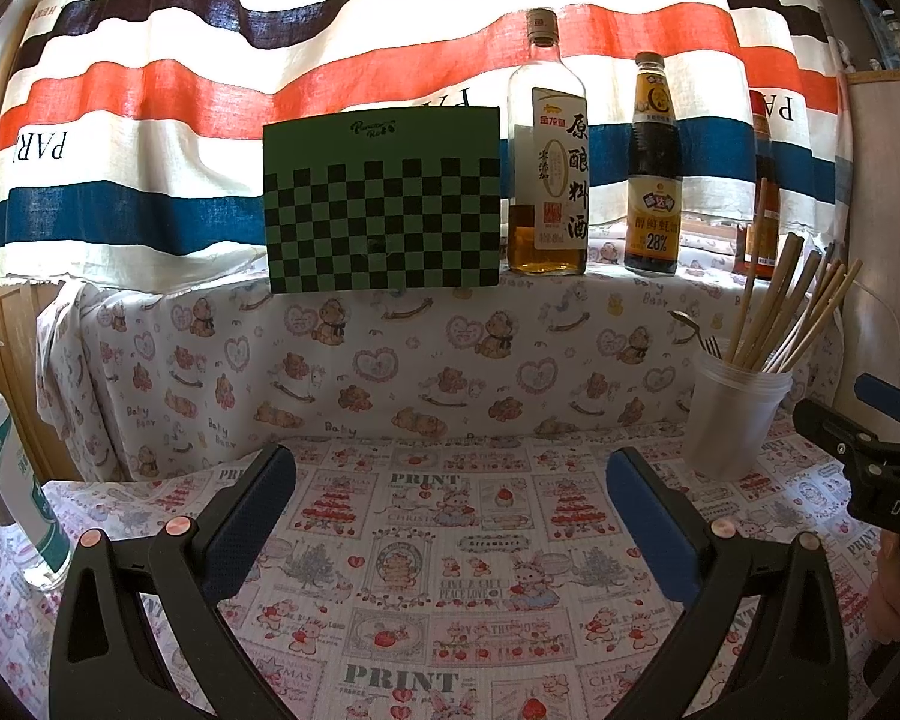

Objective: Organize utensils

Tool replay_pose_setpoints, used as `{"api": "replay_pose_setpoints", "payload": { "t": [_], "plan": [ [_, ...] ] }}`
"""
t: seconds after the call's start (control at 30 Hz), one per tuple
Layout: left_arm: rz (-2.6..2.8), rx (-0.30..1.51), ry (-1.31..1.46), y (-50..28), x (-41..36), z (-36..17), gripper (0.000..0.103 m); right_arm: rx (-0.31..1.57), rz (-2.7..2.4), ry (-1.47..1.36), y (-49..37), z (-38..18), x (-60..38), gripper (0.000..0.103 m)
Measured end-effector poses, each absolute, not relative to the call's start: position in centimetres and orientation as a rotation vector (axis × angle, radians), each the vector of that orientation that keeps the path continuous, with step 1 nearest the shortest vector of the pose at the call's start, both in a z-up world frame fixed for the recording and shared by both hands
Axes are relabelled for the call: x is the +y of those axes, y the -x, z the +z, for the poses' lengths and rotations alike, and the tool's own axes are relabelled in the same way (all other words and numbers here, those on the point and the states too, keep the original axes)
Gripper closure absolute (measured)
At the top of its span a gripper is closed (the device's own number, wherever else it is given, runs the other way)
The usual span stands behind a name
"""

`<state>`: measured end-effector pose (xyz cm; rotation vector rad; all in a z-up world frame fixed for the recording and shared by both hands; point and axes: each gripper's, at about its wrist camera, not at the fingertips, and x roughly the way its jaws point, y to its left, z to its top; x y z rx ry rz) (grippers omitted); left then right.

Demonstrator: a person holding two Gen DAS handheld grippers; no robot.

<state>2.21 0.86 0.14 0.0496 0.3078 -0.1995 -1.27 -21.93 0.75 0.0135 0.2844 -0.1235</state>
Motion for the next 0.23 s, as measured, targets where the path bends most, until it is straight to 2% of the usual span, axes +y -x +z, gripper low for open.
{"api": "replay_pose_setpoints", "payload": {
  "t": [0.23],
  "plan": [
    [-0.198,0.311,-0.05,-2.26,0.84,0.09,0.0,0.278,-0.125,-0.009,1.27,0.7,-21.88,0.0]
  ]
}}
